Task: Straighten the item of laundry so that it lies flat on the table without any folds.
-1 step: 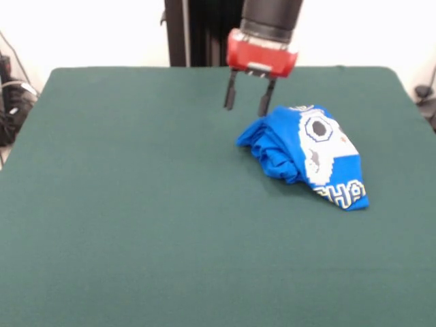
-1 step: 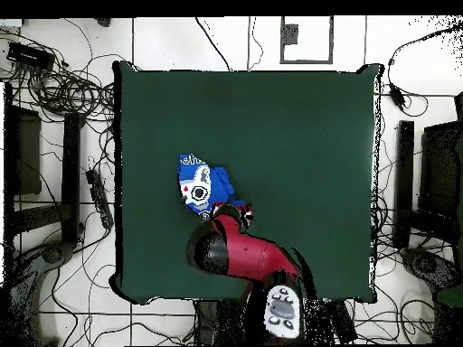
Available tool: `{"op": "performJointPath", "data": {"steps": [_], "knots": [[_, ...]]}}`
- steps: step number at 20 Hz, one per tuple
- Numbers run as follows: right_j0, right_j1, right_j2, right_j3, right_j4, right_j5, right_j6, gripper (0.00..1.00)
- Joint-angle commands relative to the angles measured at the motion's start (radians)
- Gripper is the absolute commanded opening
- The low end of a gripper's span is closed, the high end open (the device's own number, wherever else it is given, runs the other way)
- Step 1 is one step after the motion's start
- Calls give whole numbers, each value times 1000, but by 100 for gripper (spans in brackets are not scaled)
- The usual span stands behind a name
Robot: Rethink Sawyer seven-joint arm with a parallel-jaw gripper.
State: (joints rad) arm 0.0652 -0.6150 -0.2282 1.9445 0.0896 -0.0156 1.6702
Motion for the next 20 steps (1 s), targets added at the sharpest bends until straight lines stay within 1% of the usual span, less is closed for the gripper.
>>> {"op": "performJointPath", "data": {"steps": [1,3,7,9,11,15,20], "knots": [[87,-85,-18,-29,31,267,147,100],[69,-78,-13,-50,16,273,131,100],[58,-87,-15,-85,-8,303,111,100],[48,-67,-1,-86,-11,272,120,100],[13,-34,30,-84,-13,207,129,100],[-52,32,87,-94,-33,117,121,100],[-93,84,129,-80,-39,44,140,100]]}}
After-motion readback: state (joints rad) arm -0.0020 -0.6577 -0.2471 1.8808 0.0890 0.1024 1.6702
